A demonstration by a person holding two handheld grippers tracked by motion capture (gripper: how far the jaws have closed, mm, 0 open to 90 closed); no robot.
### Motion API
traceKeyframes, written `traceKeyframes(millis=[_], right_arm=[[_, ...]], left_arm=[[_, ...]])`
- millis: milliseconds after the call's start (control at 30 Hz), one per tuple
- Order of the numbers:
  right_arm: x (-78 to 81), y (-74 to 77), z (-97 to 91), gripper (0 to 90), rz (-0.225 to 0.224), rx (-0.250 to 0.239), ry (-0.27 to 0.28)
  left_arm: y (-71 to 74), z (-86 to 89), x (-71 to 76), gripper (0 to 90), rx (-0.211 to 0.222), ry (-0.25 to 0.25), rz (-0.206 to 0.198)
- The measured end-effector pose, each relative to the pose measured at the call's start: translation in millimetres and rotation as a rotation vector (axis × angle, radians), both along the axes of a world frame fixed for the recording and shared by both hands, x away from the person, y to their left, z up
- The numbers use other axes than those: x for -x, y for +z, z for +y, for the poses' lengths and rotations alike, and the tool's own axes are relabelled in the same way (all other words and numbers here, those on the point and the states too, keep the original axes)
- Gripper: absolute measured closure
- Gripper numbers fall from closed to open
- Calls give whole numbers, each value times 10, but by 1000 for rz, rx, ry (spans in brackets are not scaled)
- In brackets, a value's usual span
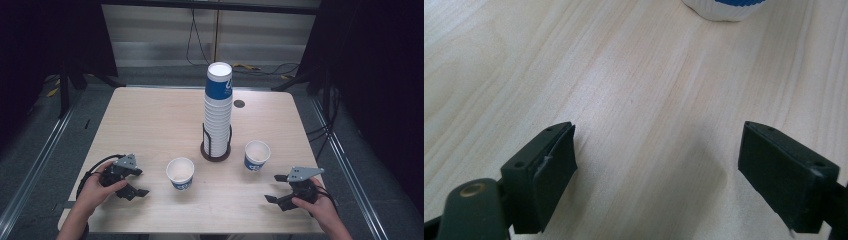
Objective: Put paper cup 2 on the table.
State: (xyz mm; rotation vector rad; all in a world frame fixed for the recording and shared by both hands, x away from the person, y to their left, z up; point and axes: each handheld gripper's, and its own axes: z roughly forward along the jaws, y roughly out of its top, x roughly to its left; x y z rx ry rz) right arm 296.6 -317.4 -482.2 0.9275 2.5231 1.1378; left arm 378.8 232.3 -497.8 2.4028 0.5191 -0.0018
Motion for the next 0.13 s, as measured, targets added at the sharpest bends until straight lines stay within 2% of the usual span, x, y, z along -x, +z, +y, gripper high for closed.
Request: traceKeyframes(millis=[133], right_arm=[[-8, -24, -13, 156, 0, 6, -12]], left_arm=[[0, -6, 3, 151, -9, 1, -10]])
